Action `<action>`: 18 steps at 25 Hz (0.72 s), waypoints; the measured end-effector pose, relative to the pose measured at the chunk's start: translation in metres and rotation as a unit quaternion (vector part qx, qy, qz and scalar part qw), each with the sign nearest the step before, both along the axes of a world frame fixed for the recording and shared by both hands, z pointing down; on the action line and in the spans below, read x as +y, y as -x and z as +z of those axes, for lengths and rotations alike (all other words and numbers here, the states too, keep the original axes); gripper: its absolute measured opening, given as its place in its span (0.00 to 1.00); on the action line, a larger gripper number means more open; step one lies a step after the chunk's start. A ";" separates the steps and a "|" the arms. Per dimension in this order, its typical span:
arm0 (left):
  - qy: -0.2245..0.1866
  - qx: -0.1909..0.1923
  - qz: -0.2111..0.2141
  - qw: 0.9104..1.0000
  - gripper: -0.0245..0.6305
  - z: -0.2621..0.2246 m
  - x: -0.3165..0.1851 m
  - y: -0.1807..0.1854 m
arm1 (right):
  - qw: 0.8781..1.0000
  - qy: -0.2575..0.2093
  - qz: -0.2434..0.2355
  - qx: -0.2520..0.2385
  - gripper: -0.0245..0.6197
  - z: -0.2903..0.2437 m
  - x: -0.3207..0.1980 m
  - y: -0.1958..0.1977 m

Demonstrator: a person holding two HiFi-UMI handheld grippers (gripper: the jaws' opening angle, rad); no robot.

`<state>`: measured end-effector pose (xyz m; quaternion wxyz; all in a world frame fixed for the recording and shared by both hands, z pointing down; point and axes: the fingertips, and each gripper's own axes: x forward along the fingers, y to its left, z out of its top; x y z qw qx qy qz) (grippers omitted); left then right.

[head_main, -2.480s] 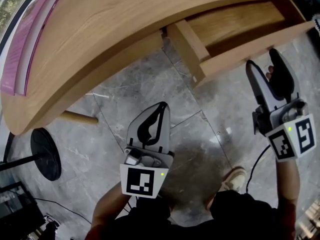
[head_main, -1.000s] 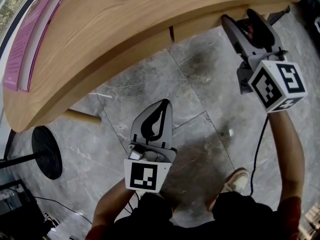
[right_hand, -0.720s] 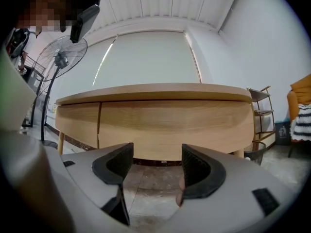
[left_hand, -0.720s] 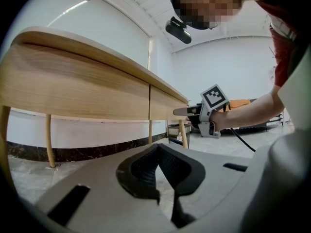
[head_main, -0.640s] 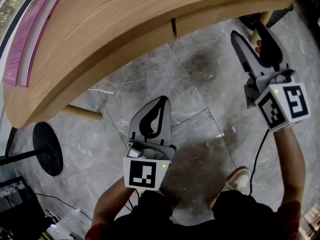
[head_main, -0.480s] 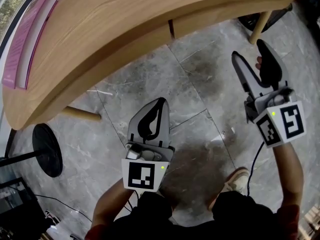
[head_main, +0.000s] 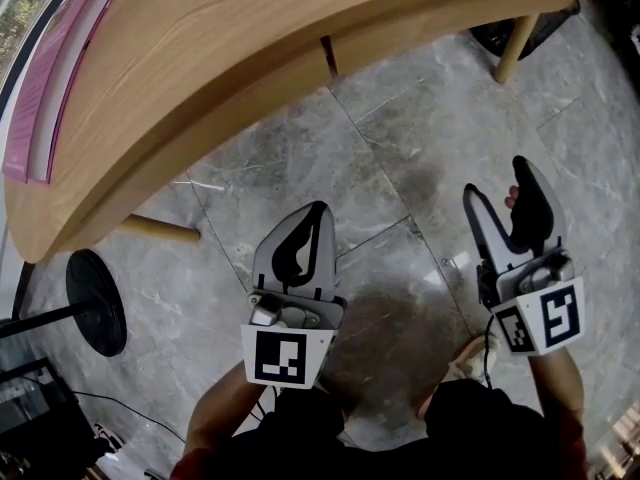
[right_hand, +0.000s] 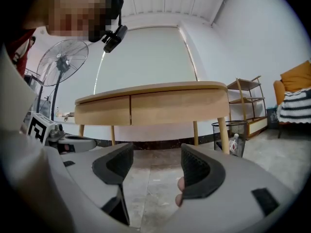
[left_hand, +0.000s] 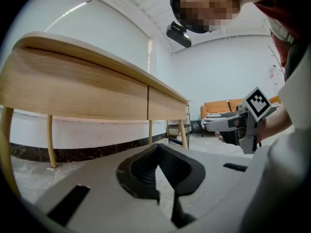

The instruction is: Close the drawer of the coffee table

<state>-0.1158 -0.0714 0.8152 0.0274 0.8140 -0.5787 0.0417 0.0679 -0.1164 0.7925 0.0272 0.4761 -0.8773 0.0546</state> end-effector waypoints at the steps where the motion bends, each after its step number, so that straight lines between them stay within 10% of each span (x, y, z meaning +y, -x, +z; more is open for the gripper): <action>1: 0.000 -0.001 -0.001 1.000 0.05 0.000 0.001 0.000 | 1.000 -0.001 0.005 0.002 0.50 0.003 0.005 -0.002; 18: -0.001 -0.015 0.002 1.000 0.05 0.010 0.009 -0.004 | 0.999 0.025 0.027 0.010 0.48 0.041 0.031 -0.014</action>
